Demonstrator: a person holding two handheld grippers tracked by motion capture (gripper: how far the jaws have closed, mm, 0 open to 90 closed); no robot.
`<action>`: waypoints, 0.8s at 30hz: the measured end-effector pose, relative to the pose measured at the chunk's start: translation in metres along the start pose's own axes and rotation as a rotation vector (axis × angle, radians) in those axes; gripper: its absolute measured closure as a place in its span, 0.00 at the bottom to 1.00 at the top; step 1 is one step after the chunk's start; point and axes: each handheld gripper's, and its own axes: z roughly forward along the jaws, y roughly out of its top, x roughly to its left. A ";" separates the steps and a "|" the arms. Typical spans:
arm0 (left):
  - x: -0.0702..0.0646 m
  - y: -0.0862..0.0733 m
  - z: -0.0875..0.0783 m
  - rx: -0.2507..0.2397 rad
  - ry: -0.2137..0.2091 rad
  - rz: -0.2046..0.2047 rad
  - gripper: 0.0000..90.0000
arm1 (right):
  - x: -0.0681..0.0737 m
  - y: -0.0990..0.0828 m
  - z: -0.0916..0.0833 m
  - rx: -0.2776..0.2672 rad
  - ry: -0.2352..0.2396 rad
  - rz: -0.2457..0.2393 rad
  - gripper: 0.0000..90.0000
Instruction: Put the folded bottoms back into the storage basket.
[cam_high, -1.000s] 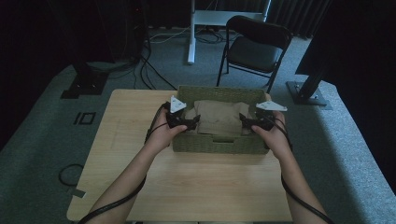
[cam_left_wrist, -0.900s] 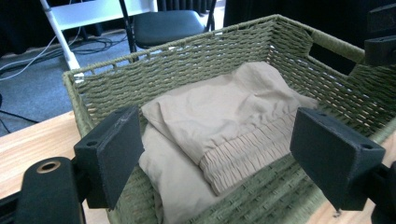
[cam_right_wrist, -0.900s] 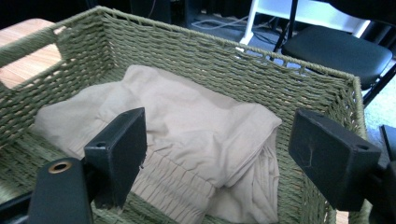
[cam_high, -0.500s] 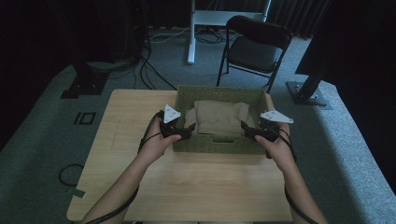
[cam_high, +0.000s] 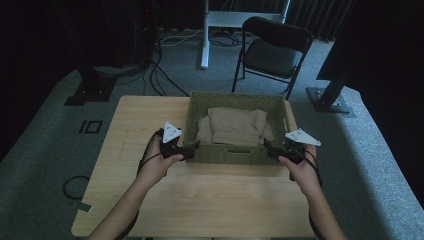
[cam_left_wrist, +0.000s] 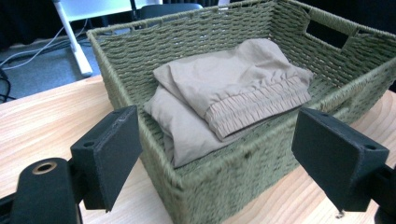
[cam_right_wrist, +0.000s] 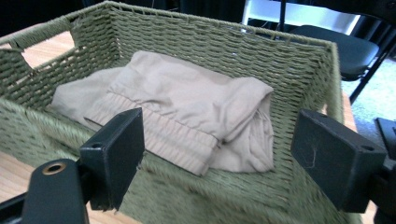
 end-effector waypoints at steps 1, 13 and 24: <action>0.000 0.000 0.000 0.000 0.000 0.000 0.18 | 0.000 0.000 0.000 0.000 0.000 0.000 0.19; 0.002 -0.030 -0.012 0.009 -0.001 -0.037 0.18 | -0.005 -0.035 -0.016 0.026 -0.010 0.037 0.19; 0.005 -0.070 -0.010 0.063 -0.006 -0.071 0.18 | -0.008 -0.074 -0.012 0.090 -0.013 0.077 0.19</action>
